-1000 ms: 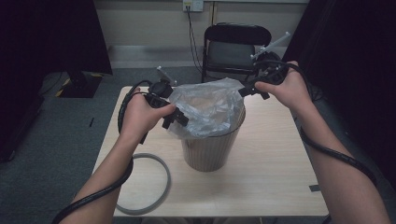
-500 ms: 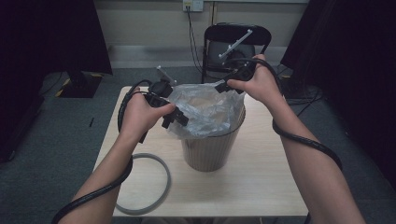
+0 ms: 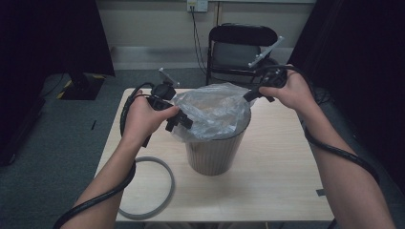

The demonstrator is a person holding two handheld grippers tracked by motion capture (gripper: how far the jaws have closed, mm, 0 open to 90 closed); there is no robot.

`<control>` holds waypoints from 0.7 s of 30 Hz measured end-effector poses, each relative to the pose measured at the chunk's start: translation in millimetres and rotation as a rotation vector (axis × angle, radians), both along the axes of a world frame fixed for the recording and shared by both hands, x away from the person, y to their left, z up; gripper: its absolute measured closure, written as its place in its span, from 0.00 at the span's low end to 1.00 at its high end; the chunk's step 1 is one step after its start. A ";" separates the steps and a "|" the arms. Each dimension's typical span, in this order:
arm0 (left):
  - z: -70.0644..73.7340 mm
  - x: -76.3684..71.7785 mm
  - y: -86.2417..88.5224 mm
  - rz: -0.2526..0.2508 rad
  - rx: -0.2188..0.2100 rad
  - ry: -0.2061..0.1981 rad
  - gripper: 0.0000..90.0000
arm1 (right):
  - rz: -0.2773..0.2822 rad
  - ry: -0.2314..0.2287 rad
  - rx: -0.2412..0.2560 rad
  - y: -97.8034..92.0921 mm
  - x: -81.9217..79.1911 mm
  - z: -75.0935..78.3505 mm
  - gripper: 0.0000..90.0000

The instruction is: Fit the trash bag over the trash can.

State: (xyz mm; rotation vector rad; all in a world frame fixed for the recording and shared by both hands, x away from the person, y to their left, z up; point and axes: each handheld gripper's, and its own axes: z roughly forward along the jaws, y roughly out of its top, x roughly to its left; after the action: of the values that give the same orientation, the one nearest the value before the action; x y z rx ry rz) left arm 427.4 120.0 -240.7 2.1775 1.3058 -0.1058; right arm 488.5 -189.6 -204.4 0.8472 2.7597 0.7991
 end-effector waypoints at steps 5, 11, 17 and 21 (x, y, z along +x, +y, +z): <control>0.4 -0.5 1.1 0.002 -0.009 0.002 0.50 | -0.013 0.026 0.009 -24.2 -6.1 -11.5 1.00; 0.8 0.7 -0.3 -0.001 0.005 0.005 0.50 | -0.039 -0.043 0.049 -28.6 -8.0 -7.0 0.78; 0.3 0.7 -1.2 -0.002 0.009 0.003 0.49 | -0.042 -0.124 0.052 -4.0 -5.5 17.7 0.50; -0.1 0.9 -1.5 -0.007 0.006 0.004 0.49 | -0.017 -0.143 0.046 22.0 -0.9 19.8 0.42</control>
State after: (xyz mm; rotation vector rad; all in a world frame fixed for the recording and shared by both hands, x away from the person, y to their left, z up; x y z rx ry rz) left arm 428.3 118.5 -240.8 2.1884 1.3019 -0.1093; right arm 487.5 -167.6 -184.6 0.7872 2.6165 0.8863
